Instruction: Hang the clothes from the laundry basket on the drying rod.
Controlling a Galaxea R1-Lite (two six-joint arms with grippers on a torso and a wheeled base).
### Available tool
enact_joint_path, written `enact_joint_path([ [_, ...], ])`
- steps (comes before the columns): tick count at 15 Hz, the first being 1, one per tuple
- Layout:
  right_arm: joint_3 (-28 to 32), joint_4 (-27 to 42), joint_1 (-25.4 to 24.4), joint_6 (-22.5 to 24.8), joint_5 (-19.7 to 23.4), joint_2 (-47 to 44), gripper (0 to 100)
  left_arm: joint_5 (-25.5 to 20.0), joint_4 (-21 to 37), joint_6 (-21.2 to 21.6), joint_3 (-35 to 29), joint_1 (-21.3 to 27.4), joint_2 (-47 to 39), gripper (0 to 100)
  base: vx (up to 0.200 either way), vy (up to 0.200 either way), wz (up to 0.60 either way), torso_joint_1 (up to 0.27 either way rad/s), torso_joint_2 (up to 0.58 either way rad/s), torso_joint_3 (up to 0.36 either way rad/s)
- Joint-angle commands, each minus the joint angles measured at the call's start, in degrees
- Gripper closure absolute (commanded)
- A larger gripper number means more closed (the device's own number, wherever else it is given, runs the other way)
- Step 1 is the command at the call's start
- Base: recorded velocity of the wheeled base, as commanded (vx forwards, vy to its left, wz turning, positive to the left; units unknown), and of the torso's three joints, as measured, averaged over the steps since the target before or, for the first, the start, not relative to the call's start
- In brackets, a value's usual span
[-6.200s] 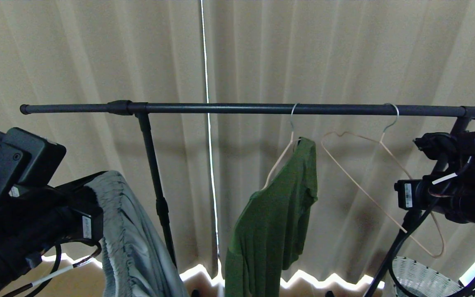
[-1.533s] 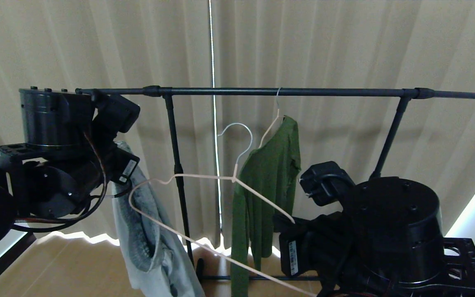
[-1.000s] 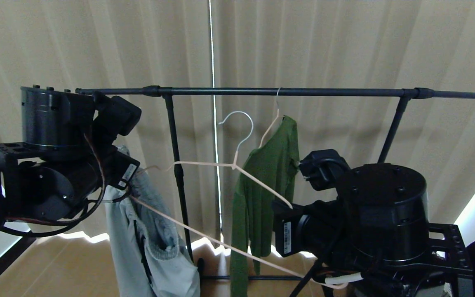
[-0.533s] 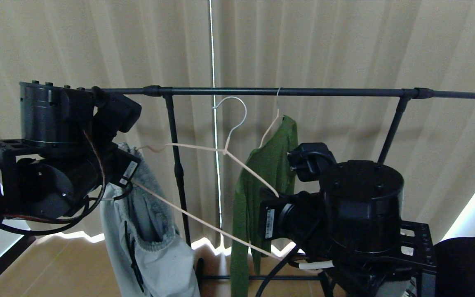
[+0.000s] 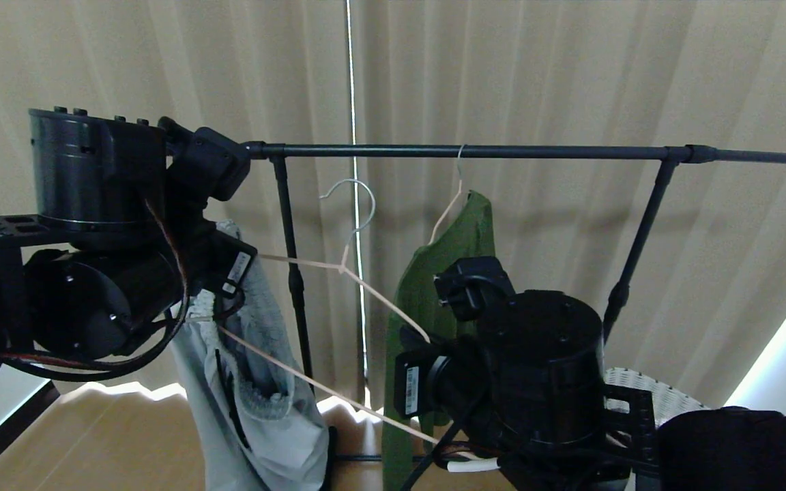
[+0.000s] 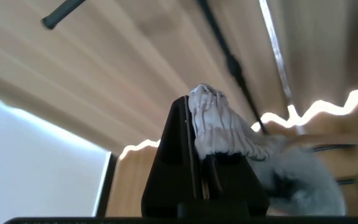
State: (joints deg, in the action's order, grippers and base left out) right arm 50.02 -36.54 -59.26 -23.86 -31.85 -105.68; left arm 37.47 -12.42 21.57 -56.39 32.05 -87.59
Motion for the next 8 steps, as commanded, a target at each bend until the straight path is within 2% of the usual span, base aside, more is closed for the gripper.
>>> enact_joint_path([
  [1,0.8,-2.8,-0.2,1.4,0.1,-3.1,100,0.1,0.0,-0.3,-0.1,2.1,0.4,100,0.0,0.0,0.0,0.0,0.0,0.0],
  [3,1.0,-4.5,-0.2,3.5,0.1,-4.9,100,0.1,0.2,-0.3,-0.1,3.4,1.3,100,0.0,0.0,0.0,0.0,0.0,0.0],
  [8,5.4,-4.4,0.3,4.3,0.1,-9.2,100,0.1,0.2,-0.3,0.4,5.7,4.4,100,0.0,0.0,0.0,0.0,0.0,0.0],
])
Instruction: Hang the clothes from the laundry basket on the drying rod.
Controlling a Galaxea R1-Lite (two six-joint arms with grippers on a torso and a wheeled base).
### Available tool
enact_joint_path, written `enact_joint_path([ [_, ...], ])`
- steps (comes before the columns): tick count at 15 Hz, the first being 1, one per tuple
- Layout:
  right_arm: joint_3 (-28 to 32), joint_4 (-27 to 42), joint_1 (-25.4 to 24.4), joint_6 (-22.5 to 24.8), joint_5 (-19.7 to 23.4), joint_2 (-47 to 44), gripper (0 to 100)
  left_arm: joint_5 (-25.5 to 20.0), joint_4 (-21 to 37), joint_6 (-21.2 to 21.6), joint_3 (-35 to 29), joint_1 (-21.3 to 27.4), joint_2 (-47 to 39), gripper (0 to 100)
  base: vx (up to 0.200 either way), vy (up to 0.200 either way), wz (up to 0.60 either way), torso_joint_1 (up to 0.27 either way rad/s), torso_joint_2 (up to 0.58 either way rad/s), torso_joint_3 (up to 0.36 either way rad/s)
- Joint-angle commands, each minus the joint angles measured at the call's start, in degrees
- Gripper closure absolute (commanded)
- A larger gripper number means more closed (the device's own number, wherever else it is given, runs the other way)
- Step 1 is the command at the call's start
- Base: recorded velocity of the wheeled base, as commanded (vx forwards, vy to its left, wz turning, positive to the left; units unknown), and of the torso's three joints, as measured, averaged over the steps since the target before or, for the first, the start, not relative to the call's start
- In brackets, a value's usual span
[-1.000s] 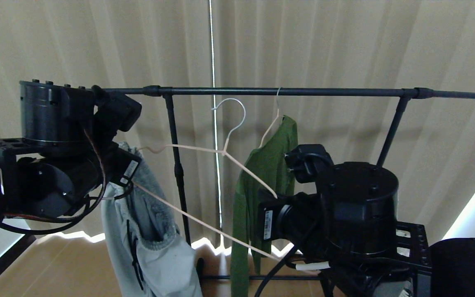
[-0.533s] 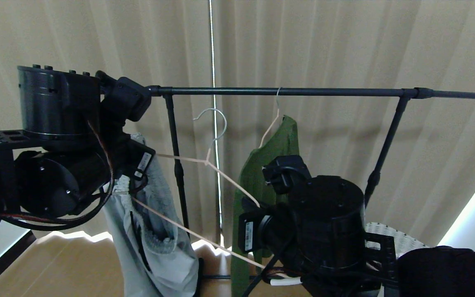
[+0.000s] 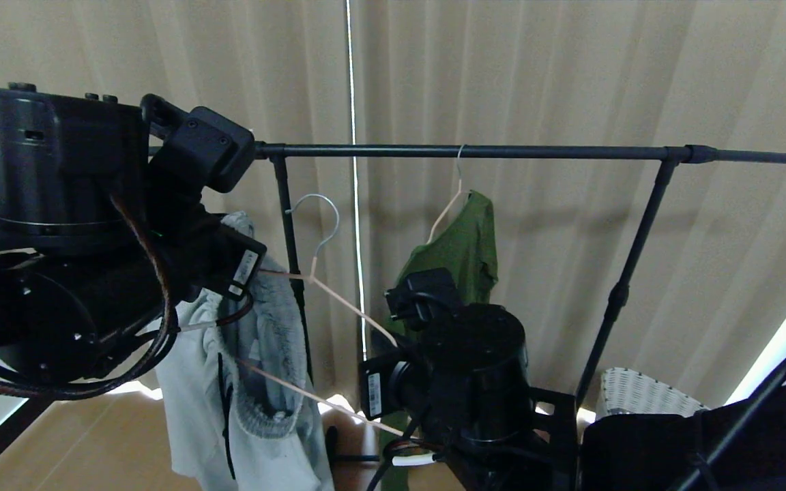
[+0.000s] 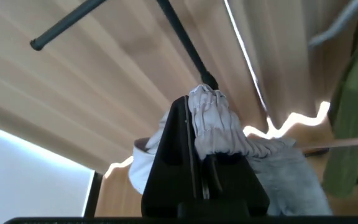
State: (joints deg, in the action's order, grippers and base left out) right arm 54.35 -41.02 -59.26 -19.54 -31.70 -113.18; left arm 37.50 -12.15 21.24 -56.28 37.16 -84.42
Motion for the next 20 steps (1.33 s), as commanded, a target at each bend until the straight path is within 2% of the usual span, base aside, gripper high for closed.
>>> enact_joint_path([
  [1,1.6,0.0,0.8,0.1,0.0,-1.8,100,0.0,-0.1,0.0,0.7,1.5,1.5,100,0.0,0.0,0.0,0.0,0.0,0.0],
  [5,1.7,-0.4,2.9,0.9,0.3,-0.8,100,-0.1,-0.1,0.3,3.4,3.7,3.0,100,0.0,0.0,0.0,0.0,0.0,0.0],
  [7,1.2,-1.6,3.0,0.8,2.9,0.9,100,-0.3,-0.4,-0.1,4.3,6.2,2.9,100,0.0,0.0,0.0,0.0,0.0,0.0],
  [10,1.0,-4.9,3.0,2.8,3.7,0.8,100,-3.5,-0.7,-1.4,4.3,8.5,2.9,100,0.0,0.0,0.0,0.0,0.0,0.0],
  [11,1.2,-5.1,3.0,3.0,3.7,0.5,100,-7.4,-0.6,-2.5,4.3,9.3,3.3,100,0.0,0.0,0.0,0.0,0.0,0.0],
  [12,1.2,-5.2,3.0,3.1,3.7,0.7,100,-9.3,-0.5,-2.7,4.5,9.4,3.6,100,0.0,0.0,0.0,0.0,0.0,0.0],
  [18,0.3,-8.0,4.4,5.1,3.7,2.7,100,-10.0,-0.6,-2.7,7.3,9.3,4.6,100,0.0,0.0,0.0,0.0,0.0,0.0],
  [19,0.1,-8.0,4.5,5.0,3.7,3.0,100,-10.3,-0.6,-2.6,7.4,9.3,4.8,0,0.0,0.0,0.0,0.0,0.0,0.0],
  [20,0.1,-8.0,4.9,5.0,3.7,3.3,100,-10.9,-0.6,-2.7,7.4,9.3,4.9,0,0.0,0.0,0.0,0.0,0.0,0.0],
])
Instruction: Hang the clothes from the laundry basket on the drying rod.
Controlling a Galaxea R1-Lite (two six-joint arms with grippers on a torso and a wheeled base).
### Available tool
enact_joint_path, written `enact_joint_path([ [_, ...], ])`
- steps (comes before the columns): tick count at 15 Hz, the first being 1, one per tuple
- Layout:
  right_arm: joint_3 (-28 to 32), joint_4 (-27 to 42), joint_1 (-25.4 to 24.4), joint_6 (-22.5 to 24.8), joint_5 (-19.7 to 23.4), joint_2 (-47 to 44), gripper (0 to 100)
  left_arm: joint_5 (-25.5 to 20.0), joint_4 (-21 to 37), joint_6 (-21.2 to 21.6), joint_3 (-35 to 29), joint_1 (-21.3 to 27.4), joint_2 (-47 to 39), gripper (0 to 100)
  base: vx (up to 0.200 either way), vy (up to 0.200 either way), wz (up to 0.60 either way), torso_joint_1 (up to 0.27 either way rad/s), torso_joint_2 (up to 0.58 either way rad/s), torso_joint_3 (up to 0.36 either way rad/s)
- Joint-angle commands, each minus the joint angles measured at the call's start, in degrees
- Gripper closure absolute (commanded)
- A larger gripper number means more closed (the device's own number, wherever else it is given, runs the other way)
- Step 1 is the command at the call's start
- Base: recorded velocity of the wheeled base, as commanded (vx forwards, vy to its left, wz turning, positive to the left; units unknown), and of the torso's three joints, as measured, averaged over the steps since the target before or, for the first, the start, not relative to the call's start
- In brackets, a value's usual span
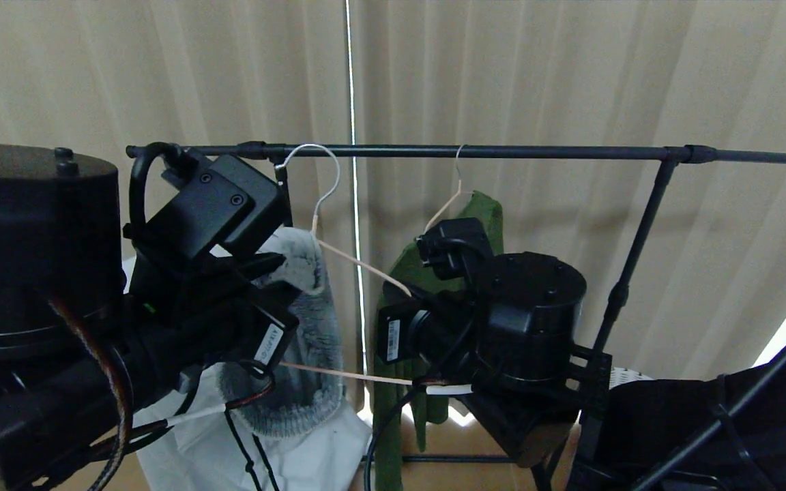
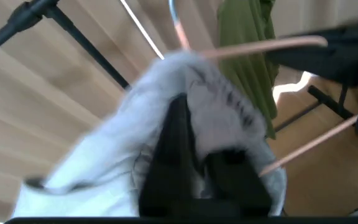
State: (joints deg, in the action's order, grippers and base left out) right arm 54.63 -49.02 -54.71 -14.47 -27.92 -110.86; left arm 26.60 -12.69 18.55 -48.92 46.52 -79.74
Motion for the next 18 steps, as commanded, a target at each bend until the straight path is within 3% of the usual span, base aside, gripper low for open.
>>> enact_joint_path([
  [1,-0.1,0.0,1.0,0.0,0.0,1.3,100,-0.8,-0.1,0.2,0.1,0.0,0.3,0,0.0,0.0,0.0,0.0,0.0,0.0],
  [7,-2.3,-1.9,4.3,1.6,0.1,4.3,100,-5.8,-0.1,0.3,1.0,-0.1,4.2,0,0.0,0.0,0.0,0.0,0.0,0.0],
  [9,-4.4,-4.9,6.6,4.5,1.5,5.0,100,-10.3,-0.1,0.4,2.5,-0.6,7.3,0,0.0,0.0,0.0,0.0,0.0,0.0],
  [10,-7.4,-8.2,8.8,7.2,4.3,6.5,100,-11.0,-0.1,0.5,3.0,-0.6,8.2,0,0.0,0.0,0.0,0.0,0.0,0.0],
  [15,-12.9,-9.8,13.8,9.6,6.6,11.7,100,-11.0,-0.2,0.9,3.5,-1.0,11.9,0,0.0,0.0,0.0,0.0,0.0,0.0],
  [16,-15.4,-9.8,15.8,11.2,10.2,14.8,100,-11.1,-0.2,3.2,3.0,-2.1,12.5,0,0.0,0.0,0.0,0.0,0.0,0.0],
  [18,-17.6,-9.8,18.1,13.2,13.2,17.3,100,-13.2,-0.2,7.3,1.6,-4.8,12.1,0,0.0,0.0,0.0,0.0,0.0,0.0],
])
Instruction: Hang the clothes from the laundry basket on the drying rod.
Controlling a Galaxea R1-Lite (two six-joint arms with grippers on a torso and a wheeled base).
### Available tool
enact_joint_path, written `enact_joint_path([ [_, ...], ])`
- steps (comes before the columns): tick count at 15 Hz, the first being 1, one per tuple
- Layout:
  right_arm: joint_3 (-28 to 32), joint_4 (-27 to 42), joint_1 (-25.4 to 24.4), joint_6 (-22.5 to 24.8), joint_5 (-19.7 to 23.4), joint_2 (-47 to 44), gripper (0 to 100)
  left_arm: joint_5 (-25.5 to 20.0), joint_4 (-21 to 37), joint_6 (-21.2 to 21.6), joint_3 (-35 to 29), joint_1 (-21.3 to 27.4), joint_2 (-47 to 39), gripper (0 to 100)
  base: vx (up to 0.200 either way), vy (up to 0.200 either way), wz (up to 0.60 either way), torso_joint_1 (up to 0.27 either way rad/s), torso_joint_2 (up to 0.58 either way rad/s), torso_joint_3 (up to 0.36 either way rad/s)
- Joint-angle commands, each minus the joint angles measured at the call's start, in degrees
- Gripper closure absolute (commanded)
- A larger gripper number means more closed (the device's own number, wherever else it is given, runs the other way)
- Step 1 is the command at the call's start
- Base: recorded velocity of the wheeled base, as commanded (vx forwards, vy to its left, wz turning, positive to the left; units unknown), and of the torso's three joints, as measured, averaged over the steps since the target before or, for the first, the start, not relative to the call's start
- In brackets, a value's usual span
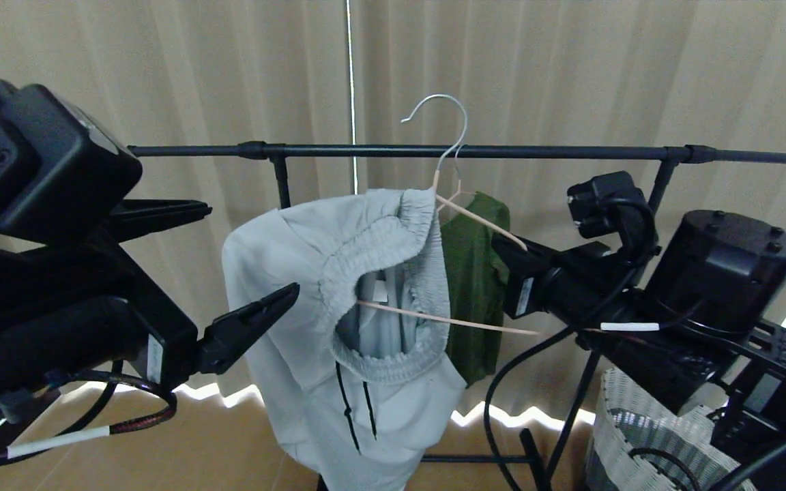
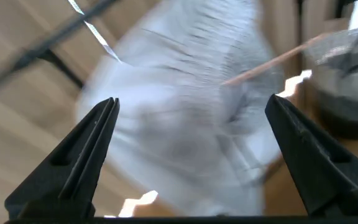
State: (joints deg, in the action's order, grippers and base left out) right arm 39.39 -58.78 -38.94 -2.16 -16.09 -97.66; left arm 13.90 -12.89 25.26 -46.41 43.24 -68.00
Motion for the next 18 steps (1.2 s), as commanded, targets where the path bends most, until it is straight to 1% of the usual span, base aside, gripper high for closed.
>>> enact_joint_path([
  [1,-3.2,0.1,3.1,1.1,2.9,4.7,100,-4.1,0.0,2.2,-1.8,-3.1,0.1,0,0.0,0.0,0.0,0.0,0.0,0.0],
  [2,-4.1,0.0,3.4,1.1,4.3,4.9,100,-7.8,0.0,3.7,-2.4,-4.5,-0.4,0,0.0,0.0,0.0,0.0,0.0,0.0],
  [4,-5.3,-0.1,3.9,1.0,6.2,5.2,100,-15.3,0.0,8.8,-2.9,-7.2,-1.6,0,0.0,0.0,0.0,0.0,0.0,0.0],
  [5,-5.3,-0.1,3.9,1.0,6.3,5.2,100,-15.7,0.0,9.0,-3.0,-7.3,-1.7,0,0.0,0.0,0.0,0.0,0.0,0.0],
  [6,-5.6,-0.1,3.9,1.0,7.7,5.1,100,-22.3,0.1,13.1,-3.7,-8.6,-4.2,0,0.0,0.0,0.0,0.0,0.0,0.0],
  [7,-5.5,-0.2,3.9,1.0,7.7,5.1,100,-23.1,0.1,14.4,-4.1,-8.6,-5.4,0,0.0,0.0,0.0,0.0,0.0,0.0],
  [8,-5.6,-0.2,3.6,1.0,7.9,5.3,100,-23.6,0.0,16.0,-5.1,-8.6,-8.5,0,0.0,0.0,0.0,0.0,0.0,0.0],
  [9,-5.6,-0.2,3.5,1.1,8.4,5.3,100,-23.6,0.0,16.2,-5.7,-8.6,-9.9,0,0.0,0.0,0.0,0.0,0.0,0.0],
  [11,-5.8,-0.2,3.3,1.3,10.1,5.4,100,-23.7,0.0,16.2,-6.5,-8.5,-12.4,0,0.0,0.0,0.0,0.0,0.0,0.0],
  [14,-5.8,-0.2,1.1,1.5,11.7,5.5,100,-23.6,0.0,16.2,-6.9,-8.5,-14.0,0,0.0,0.0,0.0,0.0,0.0,0.0],
  [16,-5.9,-0.3,0.7,3.1,13.8,5.5,100,-23.6,0.0,16.0,-7.4,-8.6,-14.1,0,0.0,0.0,0.0,0.0,0.0,0.0],
  [18,-6.0,-1.1,0.7,3.7,14.9,5.5,100,-23.6,0.0,16.0,-7.3,-8.6,-14.1,0,0.0,0.0,0.0,0.0,0.0,0.0],
])
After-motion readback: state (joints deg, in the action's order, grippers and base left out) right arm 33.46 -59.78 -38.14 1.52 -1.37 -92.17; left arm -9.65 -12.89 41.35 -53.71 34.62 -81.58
